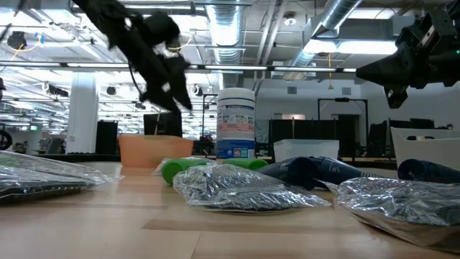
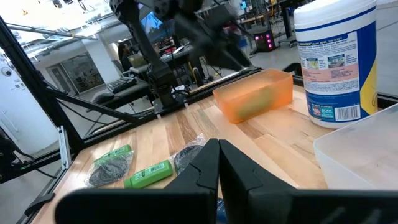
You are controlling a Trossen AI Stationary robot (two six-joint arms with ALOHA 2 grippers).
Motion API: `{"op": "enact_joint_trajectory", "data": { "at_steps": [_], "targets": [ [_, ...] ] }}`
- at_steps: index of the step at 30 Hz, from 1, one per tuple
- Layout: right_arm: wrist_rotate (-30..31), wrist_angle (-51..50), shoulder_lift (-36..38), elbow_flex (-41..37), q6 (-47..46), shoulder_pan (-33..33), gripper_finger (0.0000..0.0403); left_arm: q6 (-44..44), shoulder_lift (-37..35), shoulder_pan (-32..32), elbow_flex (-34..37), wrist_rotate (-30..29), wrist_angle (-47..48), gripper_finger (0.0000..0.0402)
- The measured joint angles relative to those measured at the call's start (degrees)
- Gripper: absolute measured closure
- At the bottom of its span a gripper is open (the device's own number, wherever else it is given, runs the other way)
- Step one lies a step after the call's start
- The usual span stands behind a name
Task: Pick & Place Travel size toiletries
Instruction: Put the green shampoo into the orange bin
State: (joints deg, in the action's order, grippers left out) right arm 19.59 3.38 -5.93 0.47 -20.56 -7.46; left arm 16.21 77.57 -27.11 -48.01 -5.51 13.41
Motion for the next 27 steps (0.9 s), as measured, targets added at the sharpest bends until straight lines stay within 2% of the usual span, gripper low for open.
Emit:
{"op": "enact_joint_trajectory", "data": {
  "at_steps": [6,12,16,20,27],
  "targets": [
    [0.0,0.0,0.0,0.0,0.0,0.0,0.0403,3.16,-12.69,10.5,0.0,0.02,12.32,0.0182],
    [0.0,0.0,0.02,0.0,0.0,0.02,0.0403,17.15,-19.34,29.08,0.0,0.05,20.42,0.0194],
    [0.0,0.0,0.0,0.0,0.01,0.02,0.0403,29.53,-18.63,42.93,-0.1,0.03,20.54,0.0195],
    [0.0,-0.02,0.0,0.0,0.0,0.0,0.0403,41.51,-14.68,54.85,-0.02,0.07,21.64,0.02],
    [0.0,-0.04,0.0,0.01,0.0,0.02,0.0403,62.13,-5.41,68.0,-0.04,1.8,20.43,0.022]
  ]
}}
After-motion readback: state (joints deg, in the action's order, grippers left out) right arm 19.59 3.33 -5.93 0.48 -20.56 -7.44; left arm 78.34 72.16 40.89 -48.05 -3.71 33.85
